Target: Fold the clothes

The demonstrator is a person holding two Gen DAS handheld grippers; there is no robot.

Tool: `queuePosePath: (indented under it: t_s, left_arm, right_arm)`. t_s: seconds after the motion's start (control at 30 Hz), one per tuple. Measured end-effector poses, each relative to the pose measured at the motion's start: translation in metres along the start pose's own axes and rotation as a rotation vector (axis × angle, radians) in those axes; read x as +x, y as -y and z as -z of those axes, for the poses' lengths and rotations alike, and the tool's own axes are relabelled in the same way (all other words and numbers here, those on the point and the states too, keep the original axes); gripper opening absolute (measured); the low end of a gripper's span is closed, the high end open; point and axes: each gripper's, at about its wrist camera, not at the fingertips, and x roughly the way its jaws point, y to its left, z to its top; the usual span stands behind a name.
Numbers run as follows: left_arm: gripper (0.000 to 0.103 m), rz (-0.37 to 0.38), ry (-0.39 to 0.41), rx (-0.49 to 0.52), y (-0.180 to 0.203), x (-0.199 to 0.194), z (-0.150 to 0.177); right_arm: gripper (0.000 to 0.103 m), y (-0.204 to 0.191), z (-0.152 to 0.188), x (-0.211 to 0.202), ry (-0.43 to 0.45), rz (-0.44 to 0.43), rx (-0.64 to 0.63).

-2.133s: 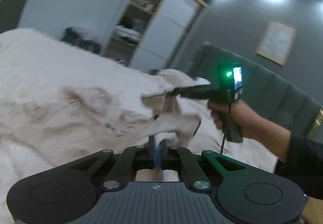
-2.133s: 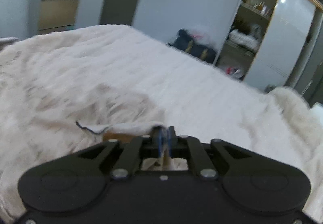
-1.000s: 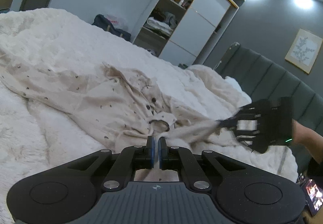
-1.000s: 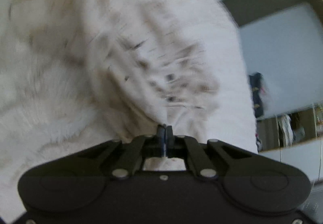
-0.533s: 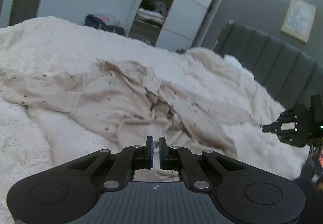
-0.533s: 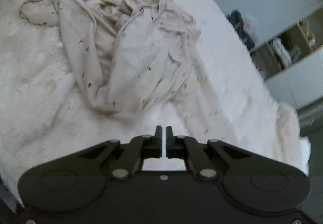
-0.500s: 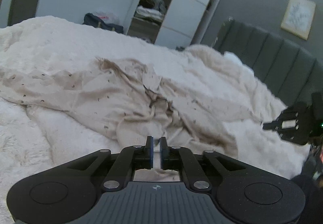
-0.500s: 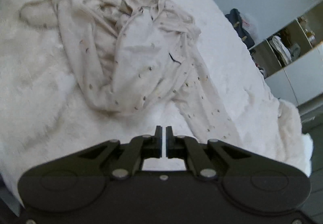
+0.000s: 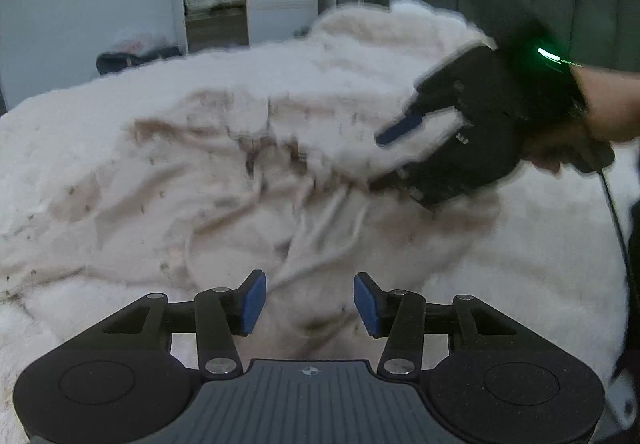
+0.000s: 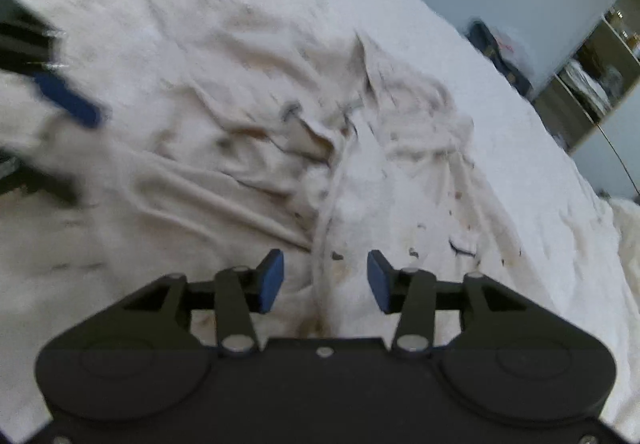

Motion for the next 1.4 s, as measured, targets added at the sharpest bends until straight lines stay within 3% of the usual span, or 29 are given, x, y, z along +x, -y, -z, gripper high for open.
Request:
queuePosePath:
  t_s: [0.03,0.1,0.2,0.3,0.43,0.57,0.6,0.67,0.77,0.83,0.9,0.97,1.0,1.03,1.07,1.2,1.33,1.37,1.4]
  left_arm:
    - [0.040,-0.014,-0.029,-0.017,-0.003,0.006,0.003]
    - [0.001,0.007,-0.047,-0.047,-0.007,0.007,0.005]
    - [0.000,0.011,0.002,-0.023,-0.005,-0.006,0.004]
    - [0.000,0.022,0.093,-0.011,0.000,-0.035,-0.002]
    - [0.000,-0.026,0.156,0.153,0.019,-0.082,-0.012]
    - [0.000,-0.193,0.183,0.425,0.057,-0.137,-0.012]
    - [0.000,-0.206,0.177,0.459,0.064,-0.147,-0.010]
    - [0.000,-0.195,0.152,0.495,0.073,-0.163,-0.003]
    - [0.003,-0.162,0.106,0.441,0.070,-0.162,0.008]
    - [0.012,-0.164,0.087,0.372,0.064,-0.152,0.011]
    - [0.031,-0.154,0.092,0.287,0.058,-0.138,0.009]
    - [0.048,-0.160,0.109,0.231,0.054,-0.124,0.004]
    - [0.058,-0.171,0.118,0.229,0.056,-0.121,0.005]
    - [0.062,-0.177,0.105,0.247,0.058,-0.108,0.004]
    - [0.063,-0.174,0.080,0.272,0.059,-0.097,0.005]
    - [0.063,-0.137,-0.033,0.363,0.063,-0.049,0.010]
    - [0.061,-0.133,-0.105,0.331,0.055,-0.007,0.016]
    - [0.047,-0.125,-0.104,0.317,0.055,-0.004,0.018]
    - [0.022,-0.111,-0.099,0.305,0.055,-0.003,0.019]
  right_arm:
    - [0.004,0.002,0.002,0.008,-0.029,-0.003,0.024]
    - [0.003,0.014,0.010,-0.003,-0.010,0.006,0.095]
    - [0.001,0.038,0.027,-0.041,0.071,0.031,0.221]
    - [0.001,0.067,0.066,-0.098,0.170,0.051,0.384]
    - [0.001,0.096,0.133,-0.168,0.262,0.071,0.575]
    - [0.001,0.097,0.188,-0.204,0.274,0.050,0.652]
    - [0.001,0.093,0.202,-0.212,0.274,0.038,0.665]
    - [0.001,0.078,0.232,-0.226,0.250,0.019,0.657]
    - [0.002,0.050,0.261,-0.224,0.162,-0.052,0.584]
    - [0.010,0.045,0.266,-0.222,0.116,-0.048,0.579]
    - [0.016,0.048,0.262,-0.224,0.129,-0.034,0.591]
    - [0.038,0.056,0.246,-0.226,0.174,-0.012,0.604]
    - [0.054,0.059,0.240,-0.225,0.189,-0.007,0.609]
    - [0.061,0.061,0.234,-0.221,0.206,0.000,0.611]
    - [0.061,0.064,0.226,-0.213,0.220,0.011,0.605]
    - [0.061,0.070,0.208,-0.174,0.197,0.006,0.578]
    - [0.058,0.072,0.203,-0.125,0.141,0.005,0.635]
    - [0.055,0.075,0.202,-0.113,0.128,-0.002,0.662]
    - [0.039,0.076,0.203,-0.106,0.124,-0.007,0.678]
